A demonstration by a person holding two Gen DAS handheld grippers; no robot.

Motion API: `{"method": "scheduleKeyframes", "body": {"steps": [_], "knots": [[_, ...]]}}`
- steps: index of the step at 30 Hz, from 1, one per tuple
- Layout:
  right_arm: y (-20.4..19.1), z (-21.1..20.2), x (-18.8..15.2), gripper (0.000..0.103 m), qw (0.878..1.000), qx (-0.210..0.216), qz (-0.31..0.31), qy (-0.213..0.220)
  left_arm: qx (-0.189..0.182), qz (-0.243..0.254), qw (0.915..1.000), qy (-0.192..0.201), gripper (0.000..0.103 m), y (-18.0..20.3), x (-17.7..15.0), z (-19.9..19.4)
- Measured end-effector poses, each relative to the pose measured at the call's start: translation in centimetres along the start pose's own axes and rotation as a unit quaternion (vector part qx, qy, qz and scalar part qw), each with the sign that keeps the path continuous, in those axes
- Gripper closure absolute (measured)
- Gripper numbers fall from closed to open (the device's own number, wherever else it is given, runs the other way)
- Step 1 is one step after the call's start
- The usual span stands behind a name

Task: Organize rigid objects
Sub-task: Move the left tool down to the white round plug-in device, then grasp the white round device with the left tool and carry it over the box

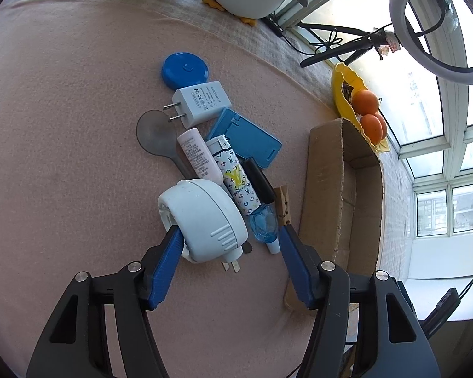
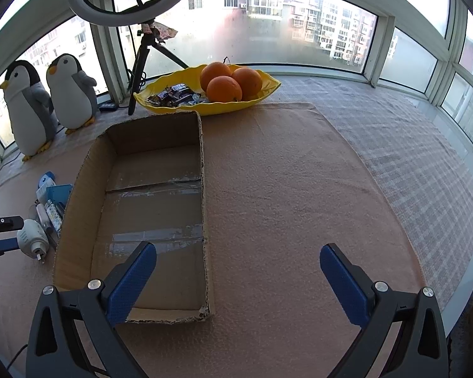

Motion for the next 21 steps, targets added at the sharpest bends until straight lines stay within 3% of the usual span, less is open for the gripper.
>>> {"method": "scheduleKeyframes", "body": {"steps": [8,12,21], "knots": [[-0.3,0.6,-0.3,0.000,1.000,0.003,-0.005,-0.007,0.023,-0.007,0.9997,-0.010,0.043,-0.5,0.5,1.7],[-0.5,0.7,-0.2,0.000,1.000,0.002,-0.006,-0.007,0.052,0.002,0.9986,0.001,0.061,-0.2,0.5,2.0],[-0.1,1.6,0.3,0.000,1.000,0.002,-0.005,-0.011,0.075,0.039,0.9960,0.029,0.061,0.9,-0.2,2.1]]}}
Point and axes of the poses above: each gripper's, at about its wrist camera, not at the fingertips, and z roughly the way its jaws point, y to its right, x to its top, the point moved 2 cm from there along z, roughly the way its jaws point
